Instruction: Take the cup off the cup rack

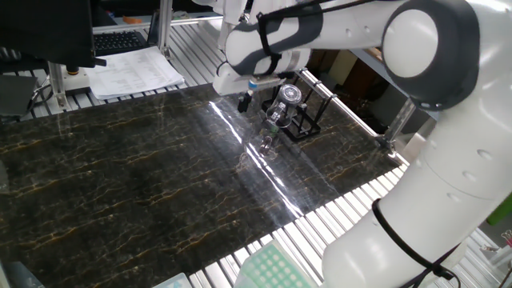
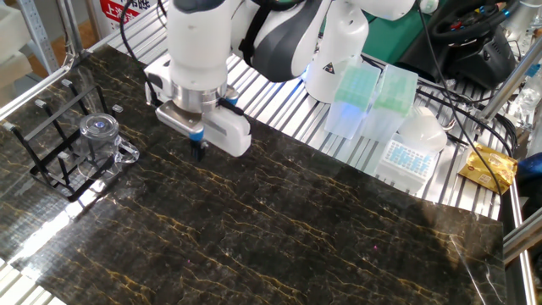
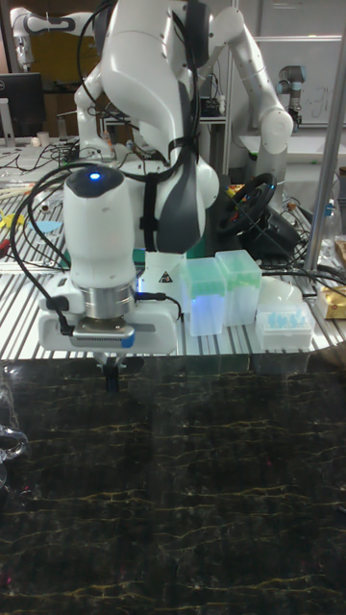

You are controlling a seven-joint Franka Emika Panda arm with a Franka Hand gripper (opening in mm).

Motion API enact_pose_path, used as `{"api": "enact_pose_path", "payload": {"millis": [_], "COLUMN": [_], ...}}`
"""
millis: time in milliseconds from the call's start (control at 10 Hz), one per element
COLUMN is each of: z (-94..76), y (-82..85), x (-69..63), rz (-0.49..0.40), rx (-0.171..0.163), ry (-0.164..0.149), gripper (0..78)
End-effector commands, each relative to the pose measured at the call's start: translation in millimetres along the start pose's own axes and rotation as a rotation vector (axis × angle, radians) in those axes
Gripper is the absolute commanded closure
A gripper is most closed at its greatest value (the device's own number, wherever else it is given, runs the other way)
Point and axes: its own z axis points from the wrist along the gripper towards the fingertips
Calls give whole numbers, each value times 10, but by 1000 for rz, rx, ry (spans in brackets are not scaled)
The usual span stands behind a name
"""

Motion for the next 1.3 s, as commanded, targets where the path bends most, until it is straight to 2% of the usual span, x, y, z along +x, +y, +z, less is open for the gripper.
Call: {"api": "enact_pose_path", "payload": {"millis": [100,200,300,400,600,1100,1200,1300], "z": [-119,-119,-119,-119,-119,-119,-113,-56], "y": [106,106,106,106,106,106,98,0], "x": [-67,-67,-67,-67,-67,-67,-72,-127], "rz": [66,84,108,152,228,397,408,416], "rx": [-4,24,43,41,48,70,71,81], "ry": [67,149,151,139,72,62,61,53], "gripper": [776,776,776,776,776,776,776,776]}}
